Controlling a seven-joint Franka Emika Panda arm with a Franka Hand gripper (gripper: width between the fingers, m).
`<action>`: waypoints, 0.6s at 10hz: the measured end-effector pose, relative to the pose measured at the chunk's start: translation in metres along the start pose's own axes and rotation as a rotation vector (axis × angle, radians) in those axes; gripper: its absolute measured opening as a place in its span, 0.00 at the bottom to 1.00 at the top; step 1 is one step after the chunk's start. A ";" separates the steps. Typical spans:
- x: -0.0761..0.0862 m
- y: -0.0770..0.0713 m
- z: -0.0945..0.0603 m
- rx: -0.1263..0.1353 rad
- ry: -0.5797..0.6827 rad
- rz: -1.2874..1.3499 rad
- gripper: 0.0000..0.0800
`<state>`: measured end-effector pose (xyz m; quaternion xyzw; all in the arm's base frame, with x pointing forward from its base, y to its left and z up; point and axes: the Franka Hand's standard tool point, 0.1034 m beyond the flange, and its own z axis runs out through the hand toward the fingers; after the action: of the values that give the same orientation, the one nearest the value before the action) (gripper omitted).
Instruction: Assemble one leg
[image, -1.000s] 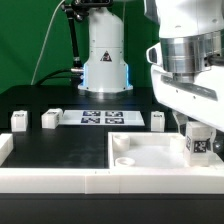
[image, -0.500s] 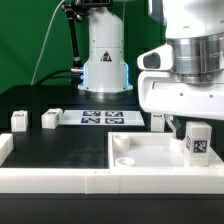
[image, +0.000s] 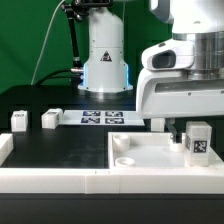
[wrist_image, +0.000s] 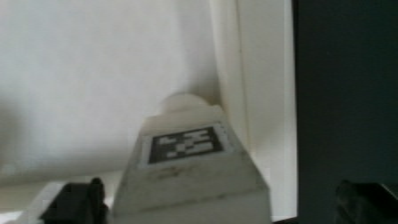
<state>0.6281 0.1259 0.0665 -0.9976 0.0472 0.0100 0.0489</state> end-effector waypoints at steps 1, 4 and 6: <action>0.001 0.003 0.000 -0.001 0.004 -0.095 0.81; 0.001 0.003 0.000 0.000 0.003 -0.078 0.49; 0.002 0.006 0.000 -0.003 0.003 -0.066 0.37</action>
Offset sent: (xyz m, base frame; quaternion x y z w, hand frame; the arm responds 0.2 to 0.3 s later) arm 0.0000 0.0000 0.0000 0.0000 0.0000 0.0000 1.0000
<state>0.6293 0.1197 0.0657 -0.9988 0.0141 0.0068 0.0475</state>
